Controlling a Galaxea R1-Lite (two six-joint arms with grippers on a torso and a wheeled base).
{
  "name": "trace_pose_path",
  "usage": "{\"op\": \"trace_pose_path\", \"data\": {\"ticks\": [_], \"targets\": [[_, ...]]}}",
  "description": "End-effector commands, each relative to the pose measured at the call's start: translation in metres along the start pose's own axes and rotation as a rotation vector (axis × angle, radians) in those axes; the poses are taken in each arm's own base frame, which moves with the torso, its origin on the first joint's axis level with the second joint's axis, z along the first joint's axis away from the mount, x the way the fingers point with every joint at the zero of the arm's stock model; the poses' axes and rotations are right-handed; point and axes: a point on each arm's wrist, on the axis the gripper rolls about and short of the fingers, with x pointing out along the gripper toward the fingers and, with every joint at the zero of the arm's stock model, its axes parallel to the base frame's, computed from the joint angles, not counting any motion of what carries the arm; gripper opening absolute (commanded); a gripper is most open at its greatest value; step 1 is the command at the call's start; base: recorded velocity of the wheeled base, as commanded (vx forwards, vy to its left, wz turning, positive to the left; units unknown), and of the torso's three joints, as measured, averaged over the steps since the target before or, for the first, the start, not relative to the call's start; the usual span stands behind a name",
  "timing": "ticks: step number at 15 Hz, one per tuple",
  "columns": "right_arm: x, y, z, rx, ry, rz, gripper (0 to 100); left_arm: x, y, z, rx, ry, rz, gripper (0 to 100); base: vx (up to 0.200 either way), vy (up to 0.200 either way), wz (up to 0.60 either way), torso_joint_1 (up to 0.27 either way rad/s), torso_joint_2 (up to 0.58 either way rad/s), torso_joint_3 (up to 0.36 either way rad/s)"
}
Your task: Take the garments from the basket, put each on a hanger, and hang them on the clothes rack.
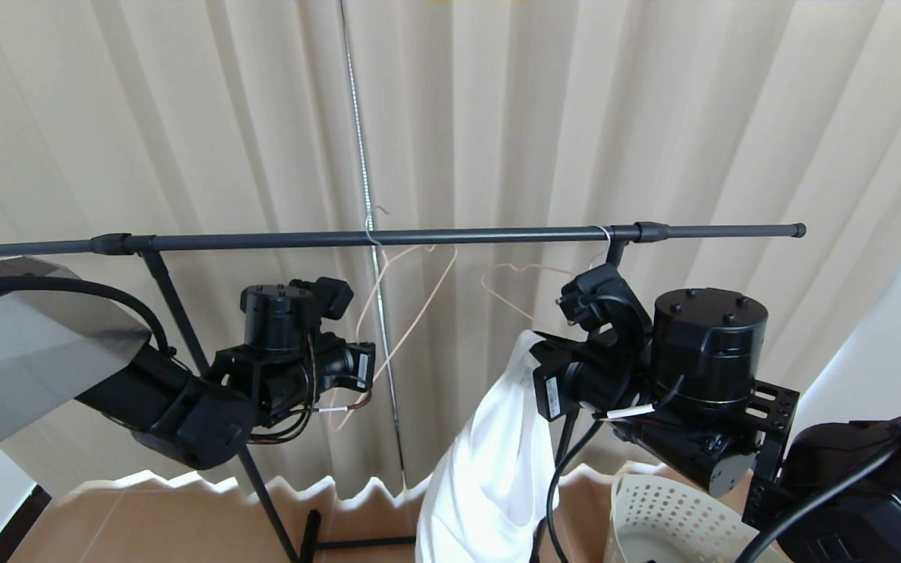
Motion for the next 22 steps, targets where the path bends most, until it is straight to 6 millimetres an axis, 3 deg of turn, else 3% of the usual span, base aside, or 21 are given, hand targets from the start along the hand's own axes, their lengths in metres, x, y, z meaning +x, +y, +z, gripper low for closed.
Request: {"op": "trace_pose_path", "data": {"ticks": [1,8,13,15,22], "targets": [[-0.001,0.000,0.003,0.001,-0.011,-0.011,0,-0.019,-0.007,0.005,0.034,-0.023,-0.018,0,0.000,0.000,0.00,0.000,0.00,0.000],[0.008,-0.010,0.011,-0.119,-0.013,-0.349,0,-0.092,-0.017,-0.009,0.253,-0.093,-0.134,0,0.000,0.000,0.00,0.000,0.00,0.000],[0.027,-0.032,0.020,-0.115,-0.014,-0.604,0,-0.100,-0.021,-0.017,0.300,-0.076,-0.179,0,0.000,0.000,0.00,0.000,0.00,0.000],[0.043,-0.048,0.022,-0.094,-0.012,-0.726,0,-0.102,-0.025,-0.022,0.304,-0.066,-0.234,0,0.000,0.000,0.00,0.000,0.00,0.000],[0.064,-0.075,0.026,-0.059,-0.024,-0.849,0,-0.109,-0.039,-0.032,0.336,-0.047,-0.346,0,0.000,0.000,0.00,0.000,0.00,0.000]]}}
